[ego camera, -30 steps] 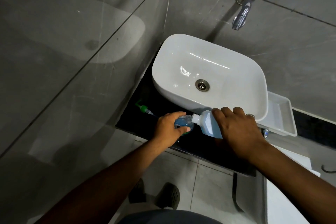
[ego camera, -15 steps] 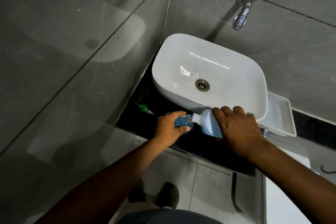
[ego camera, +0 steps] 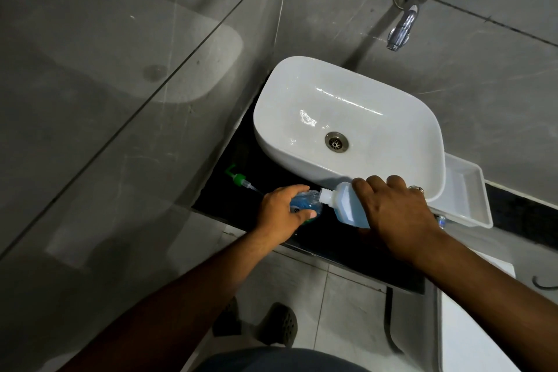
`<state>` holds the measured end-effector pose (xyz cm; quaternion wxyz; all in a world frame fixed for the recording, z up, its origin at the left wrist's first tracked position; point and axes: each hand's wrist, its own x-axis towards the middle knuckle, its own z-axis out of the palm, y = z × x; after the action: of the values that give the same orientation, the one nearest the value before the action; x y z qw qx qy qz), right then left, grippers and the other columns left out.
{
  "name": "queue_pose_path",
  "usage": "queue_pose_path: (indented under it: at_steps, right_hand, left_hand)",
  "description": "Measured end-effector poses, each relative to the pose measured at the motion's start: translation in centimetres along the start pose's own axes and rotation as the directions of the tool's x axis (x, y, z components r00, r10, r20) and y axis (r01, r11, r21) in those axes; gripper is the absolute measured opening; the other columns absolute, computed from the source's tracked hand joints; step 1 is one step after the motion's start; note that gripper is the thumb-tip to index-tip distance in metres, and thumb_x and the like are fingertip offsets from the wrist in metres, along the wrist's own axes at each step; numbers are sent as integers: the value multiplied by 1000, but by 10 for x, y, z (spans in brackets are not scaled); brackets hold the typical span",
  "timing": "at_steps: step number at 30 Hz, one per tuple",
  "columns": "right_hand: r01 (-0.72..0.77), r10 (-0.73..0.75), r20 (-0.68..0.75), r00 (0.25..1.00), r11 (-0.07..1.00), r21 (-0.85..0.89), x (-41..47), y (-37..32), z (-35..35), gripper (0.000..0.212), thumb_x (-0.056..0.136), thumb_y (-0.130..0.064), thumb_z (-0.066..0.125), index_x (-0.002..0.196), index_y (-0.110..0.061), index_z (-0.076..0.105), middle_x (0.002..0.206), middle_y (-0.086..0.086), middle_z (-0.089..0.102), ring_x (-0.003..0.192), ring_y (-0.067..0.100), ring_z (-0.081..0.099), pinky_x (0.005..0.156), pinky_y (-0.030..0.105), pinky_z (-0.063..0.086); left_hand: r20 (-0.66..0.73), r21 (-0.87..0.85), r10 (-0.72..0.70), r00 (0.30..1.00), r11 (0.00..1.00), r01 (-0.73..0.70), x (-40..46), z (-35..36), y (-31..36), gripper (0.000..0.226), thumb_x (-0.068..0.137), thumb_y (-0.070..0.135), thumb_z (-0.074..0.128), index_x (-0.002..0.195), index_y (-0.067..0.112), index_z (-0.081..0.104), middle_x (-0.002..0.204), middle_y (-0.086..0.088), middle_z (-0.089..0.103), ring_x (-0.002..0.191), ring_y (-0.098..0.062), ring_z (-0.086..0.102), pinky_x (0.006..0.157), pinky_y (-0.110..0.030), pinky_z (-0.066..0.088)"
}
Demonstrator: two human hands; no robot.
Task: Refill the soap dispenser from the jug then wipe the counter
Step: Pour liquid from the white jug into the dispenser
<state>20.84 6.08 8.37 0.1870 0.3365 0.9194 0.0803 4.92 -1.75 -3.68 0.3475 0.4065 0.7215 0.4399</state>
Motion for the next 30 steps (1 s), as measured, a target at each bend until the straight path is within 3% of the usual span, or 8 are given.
queue_pose_path:
  at_steps: [5, 30]
  right_hand:
    - [-1, 1, -6, 1000, 1000, -20, 1, 0, 0, 79, 75, -51, 64, 136, -21, 25, 126, 4, 50, 106, 27, 48, 83, 42, 45]
    - [9, -10, -22, 1000, 998, -55, 3, 0, -2, 78, 76, -53, 63, 136, -20, 25, 124, 4, 50, 105, 28, 49, 81, 40, 44]
  left_hand:
    - [2, 1, 4, 1000, 1000, -4, 0, -1, 1, 54, 72, 16, 80, 123, 16, 61, 122, -6, 64, 107, -19, 62, 95, -36, 52]
    - [16, 19, -5, 1000, 1000, 4, 1, -1, 1, 54, 74, 18, 79, 124, 19, 59, 123, -4, 63, 107, -17, 60, 93, -30, 52]
